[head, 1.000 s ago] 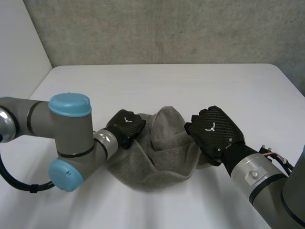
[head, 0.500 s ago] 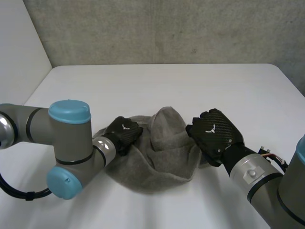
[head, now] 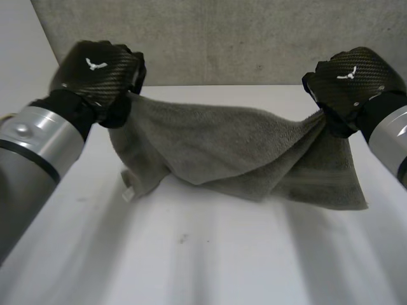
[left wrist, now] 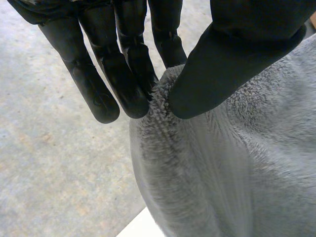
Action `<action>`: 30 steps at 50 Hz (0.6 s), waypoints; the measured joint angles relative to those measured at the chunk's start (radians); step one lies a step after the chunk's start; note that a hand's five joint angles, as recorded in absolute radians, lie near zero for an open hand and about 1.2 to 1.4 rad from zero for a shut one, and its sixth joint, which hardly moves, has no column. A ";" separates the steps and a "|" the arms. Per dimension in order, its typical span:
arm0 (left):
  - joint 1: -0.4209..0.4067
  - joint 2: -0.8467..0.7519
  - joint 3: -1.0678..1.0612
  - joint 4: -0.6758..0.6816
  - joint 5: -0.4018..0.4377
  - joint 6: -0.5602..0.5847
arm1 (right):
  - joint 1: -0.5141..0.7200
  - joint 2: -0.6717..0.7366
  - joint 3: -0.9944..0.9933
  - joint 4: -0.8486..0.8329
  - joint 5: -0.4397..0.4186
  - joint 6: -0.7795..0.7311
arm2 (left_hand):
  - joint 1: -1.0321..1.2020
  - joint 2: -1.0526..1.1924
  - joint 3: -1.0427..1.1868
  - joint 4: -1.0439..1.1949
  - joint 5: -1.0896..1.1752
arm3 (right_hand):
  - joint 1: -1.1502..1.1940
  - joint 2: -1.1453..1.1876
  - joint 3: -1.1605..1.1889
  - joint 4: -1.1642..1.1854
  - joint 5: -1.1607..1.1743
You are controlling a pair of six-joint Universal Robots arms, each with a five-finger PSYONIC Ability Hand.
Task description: Fold the towel.
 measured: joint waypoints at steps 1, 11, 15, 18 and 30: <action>0.005 0.011 0.000 -0.015 -0.001 -0.006 | -0.002 0.000 -0.021 0.035 -0.010 -0.002 | 0.000 0.000 0.000 0.000 0.000 | 0.000 0.000 0.000 0.000 0.000; 0.073 -0.126 -0.011 -0.114 -0.012 -0.008 | -0.008 0.151 -0.070 0.146 -0.063 -0.092 | 0.001 0.001 0.001 0.000 0.000 | 0.000 0.000 0.000 0.000 0.000; 0.096 -0.232 0.013 -0.115 -0.016 -0.002 | -0.002 0.263 -0.090 0.142 -0.053 -0.156 | 0.001 0.001 0.001 0.000 0.000 | 0.000 0.000 0.000 0.000 0.000; 0.111 -0.365 0.099 -0.110 -0.019 0.015 | 0.003 0.372 -0.152 0.120 -0.025 -0.188 | 0.000 0.001 0.001 0.000 0.000 | 0.000 0.000 0.000 0.000 0.000; 0.114 -0.657 0.777 0.102 -0.034 0.036 | 0.032 0.580 -0.598 -0.324 0.159 -0.182 | 0.000 0.001 0.001 0.001 0.000 | 0.000 0.005 0.000 0.000 0.000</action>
